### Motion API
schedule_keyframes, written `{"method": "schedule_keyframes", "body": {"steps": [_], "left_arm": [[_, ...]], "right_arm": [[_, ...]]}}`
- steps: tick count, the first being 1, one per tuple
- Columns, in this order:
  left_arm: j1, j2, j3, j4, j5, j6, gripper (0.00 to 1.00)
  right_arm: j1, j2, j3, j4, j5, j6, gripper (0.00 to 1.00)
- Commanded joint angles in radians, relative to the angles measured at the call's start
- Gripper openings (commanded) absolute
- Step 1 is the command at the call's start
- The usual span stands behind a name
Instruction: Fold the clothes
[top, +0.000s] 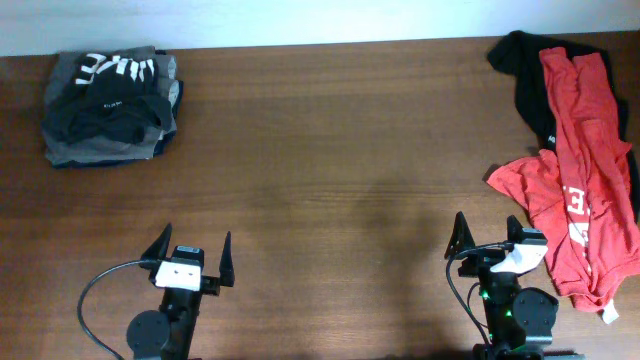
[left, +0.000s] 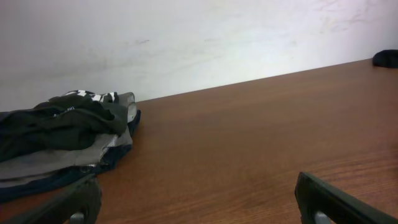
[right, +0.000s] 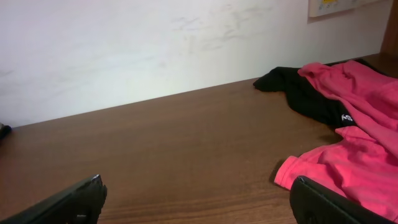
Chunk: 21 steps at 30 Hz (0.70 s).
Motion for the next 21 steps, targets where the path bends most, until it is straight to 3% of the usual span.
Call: {"method": "schedule_keyframes", "body": {"steps": [1,19,21], "left_arm": [[0.000,-0.008,-0.005,-0.002,0.010,-0.002,0.99],[0.000,-0.008,-0.005,0.000,0.011,-0.003,0.99],[0.000,-0.008,-0.005,-0.001,0.011,-0.085,0.99]], "right_arm": [[-0.008,-0.008,-0.006,-0.003,0.005,0.000,0.98],[-0.008,-0.008,-0.006,-0.003,0.005,0.000,0.99],[-0.008,-0.008,-0.006,-0.003,0.005,0.001,0.99]]}}
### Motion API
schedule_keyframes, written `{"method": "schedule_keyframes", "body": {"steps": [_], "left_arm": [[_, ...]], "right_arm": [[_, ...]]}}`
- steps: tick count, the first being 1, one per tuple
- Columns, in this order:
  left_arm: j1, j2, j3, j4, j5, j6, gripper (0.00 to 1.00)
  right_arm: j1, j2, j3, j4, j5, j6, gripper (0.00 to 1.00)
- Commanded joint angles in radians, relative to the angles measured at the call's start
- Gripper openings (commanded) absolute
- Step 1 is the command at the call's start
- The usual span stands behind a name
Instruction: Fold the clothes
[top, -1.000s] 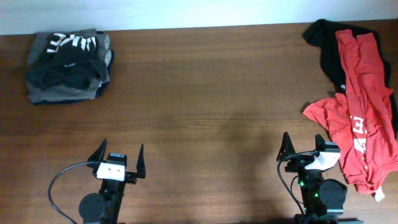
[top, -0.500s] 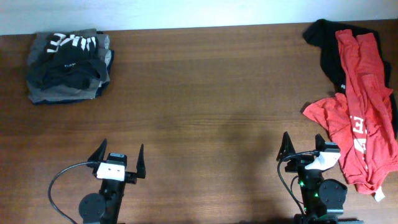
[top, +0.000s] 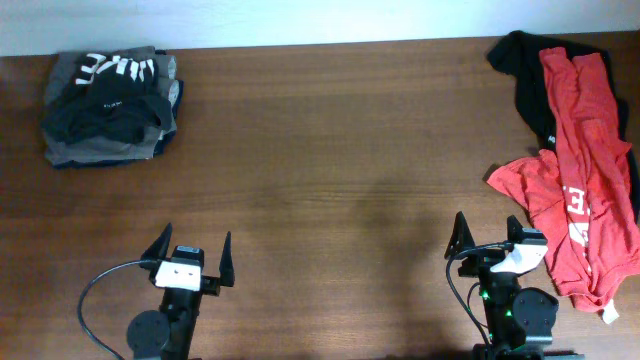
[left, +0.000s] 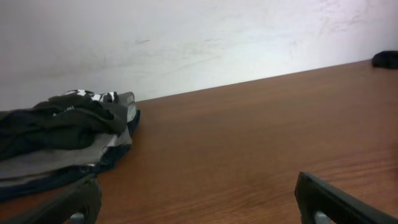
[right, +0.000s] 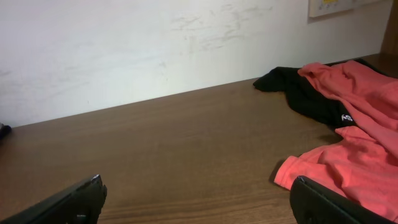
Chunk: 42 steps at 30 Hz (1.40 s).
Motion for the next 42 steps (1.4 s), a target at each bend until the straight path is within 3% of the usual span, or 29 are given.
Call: {"method": "schedule_keyframes", "body": {"steps": [1,5,11,23,35,42], "left_arm": [[0.000,-0.008,-0.005,-0.002,0.011,-0.111,0.99],[0.000,-0.008,-0.005,-0.002,0.011,-0.175,0.99],[0.000,-0.008,-0.003,0.006,0.046,-0.369,0.99],[0.000,0.025,0.048,0.005,0.045,-0.371,0.99],[0.000,0.245,0.180,0.005,0.045,-0.371,0.99],[0.000,0.489,0.331,0.003,0.049,-0.365,0.99]], "right_arm": [[-0.008,-0.008,-0.006,-0.003,0.005,0.001,0.99],[-0.008,-0.008,-0.006,-0.002,0.005,0.006,0.99],[-0.008,-0.008,0.015,0.007,0.009,0.145,0.99],[-0.008,0.035,0.163,-0.008,0.021,0.146,0.99],[-0.008,0.356,0.340,-0.031,0.001,0.146,0.99],[-0.008,0.528,0.463,-0.050,-0.003,0.146,0.99]]}}
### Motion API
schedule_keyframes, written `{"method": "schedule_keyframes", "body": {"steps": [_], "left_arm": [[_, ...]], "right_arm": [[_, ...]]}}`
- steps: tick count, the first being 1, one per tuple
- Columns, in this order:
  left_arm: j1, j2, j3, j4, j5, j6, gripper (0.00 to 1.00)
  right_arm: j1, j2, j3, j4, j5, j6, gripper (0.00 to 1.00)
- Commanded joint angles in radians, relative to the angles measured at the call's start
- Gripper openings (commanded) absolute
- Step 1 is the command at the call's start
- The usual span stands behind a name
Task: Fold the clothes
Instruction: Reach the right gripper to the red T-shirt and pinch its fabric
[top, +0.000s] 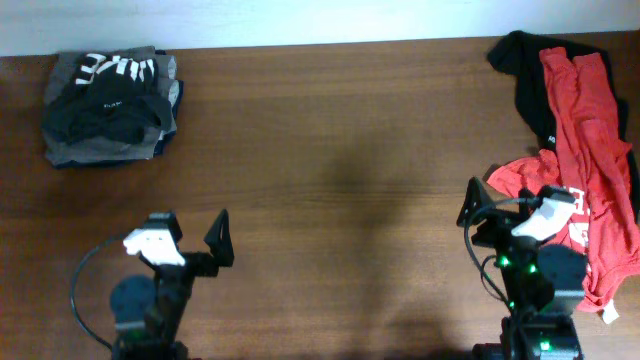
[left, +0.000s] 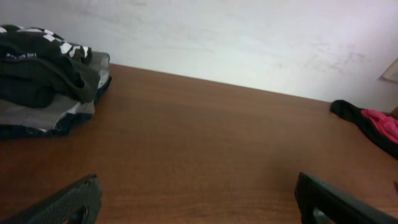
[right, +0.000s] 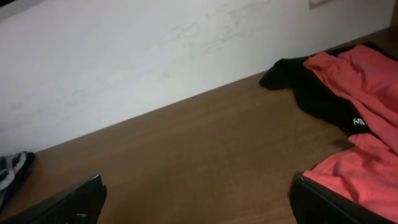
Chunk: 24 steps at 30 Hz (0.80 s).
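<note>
A pile of unfolded clothes lies at the table's far right: a red shirt (top: 585, 150) spread over a black garment (top: 525, 75). The right wrist view shows the same red shirt (right: 357, 74) and black garment (right: 311, 90). My right gripper (top: 510, 205) stands open just left of the shirt's near lobe, and its right finger (right: 336, 202) sits against the red cloth's edge. My left gripper (top: 188, 242) stands open over bare wood at the front left, with nothing between its fingers (left: 68, 205).
A folded stack of dark and grey clothes (top: 110, 105) rests at the far left corner, also seen in the left wrist view (left: 43, 81). A white wall borders the table's far edge (top: 320, 45). Brown wood stretches between the stack and the pile.
Both arms have moved. My right gripper now sits farther forward and to the right, at the red shirt's edge. My left gripper has tilted and turned toward the right. Both remain open.
At the two earlier moments both grippers rested open and still at the table's front edge, left and right, with the clothes untouched. Now each has shifted from that place, the right one up to the red shirt; no cloth has moved.
</note>
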Motion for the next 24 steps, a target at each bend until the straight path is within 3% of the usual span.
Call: {"method": "schedule_keyframes", "body": {"steps": [1,10,17,24], "left_arm": [[0.000,0.120,0.093,-0.006,0.032,-0.001,0.99],[-0.001,0.602,0.513,-0.205,0.159,0.003,0.99],[-0.092,0.972,0.945,-0.406,0.204,0.172,0.99],[-0.275,1.250,1.281,-0.556,-0.008,0.266,0.99]], "right_arm": [[-0.008,0.060,0.085,-0.032,-0.005,0.007,0.99],[-0.008,0.230,0.351,-0.300,-0.005,-0.102,0.99],[-0.010,0.422,0.621,-0.515,-0.002,-0.154,0.99],[-0.139,0.657,0.800,-0.649,-0.021,-0.173,0.99]]}}
